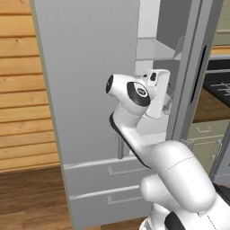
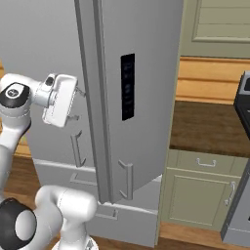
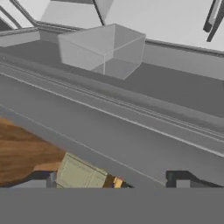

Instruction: Take the strawberry from the fridge and place it on top of the pancake, located on the dining counter.

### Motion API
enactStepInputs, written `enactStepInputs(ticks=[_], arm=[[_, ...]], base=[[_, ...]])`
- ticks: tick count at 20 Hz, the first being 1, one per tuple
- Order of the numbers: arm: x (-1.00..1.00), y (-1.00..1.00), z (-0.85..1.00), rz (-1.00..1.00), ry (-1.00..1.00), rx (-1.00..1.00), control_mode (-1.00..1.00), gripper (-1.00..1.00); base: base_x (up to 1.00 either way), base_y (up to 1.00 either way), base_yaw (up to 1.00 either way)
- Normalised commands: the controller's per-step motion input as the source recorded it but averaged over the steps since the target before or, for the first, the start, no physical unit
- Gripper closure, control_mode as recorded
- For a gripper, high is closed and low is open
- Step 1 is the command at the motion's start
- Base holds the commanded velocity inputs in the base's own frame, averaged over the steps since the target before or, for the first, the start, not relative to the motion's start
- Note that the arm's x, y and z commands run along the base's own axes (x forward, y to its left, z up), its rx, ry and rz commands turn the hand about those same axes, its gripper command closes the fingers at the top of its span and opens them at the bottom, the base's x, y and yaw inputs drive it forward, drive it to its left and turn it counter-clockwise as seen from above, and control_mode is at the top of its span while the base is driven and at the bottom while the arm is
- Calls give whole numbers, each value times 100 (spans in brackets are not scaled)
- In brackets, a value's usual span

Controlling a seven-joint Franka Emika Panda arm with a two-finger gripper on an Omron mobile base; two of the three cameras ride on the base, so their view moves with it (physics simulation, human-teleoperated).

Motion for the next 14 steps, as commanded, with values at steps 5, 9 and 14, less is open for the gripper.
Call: enactStepInputs(ticks=[5, 9, 14], arm=[[59, -48, -10, 0, -2, 0, -100, -100], [23, -44, -1, -1, -3, 0, -100, -100], [-32, -85, -2, -11, -6, 0, -100, -100]], base=[[0, 0, 0], [0, 0, 0], [0, 0, 0]])
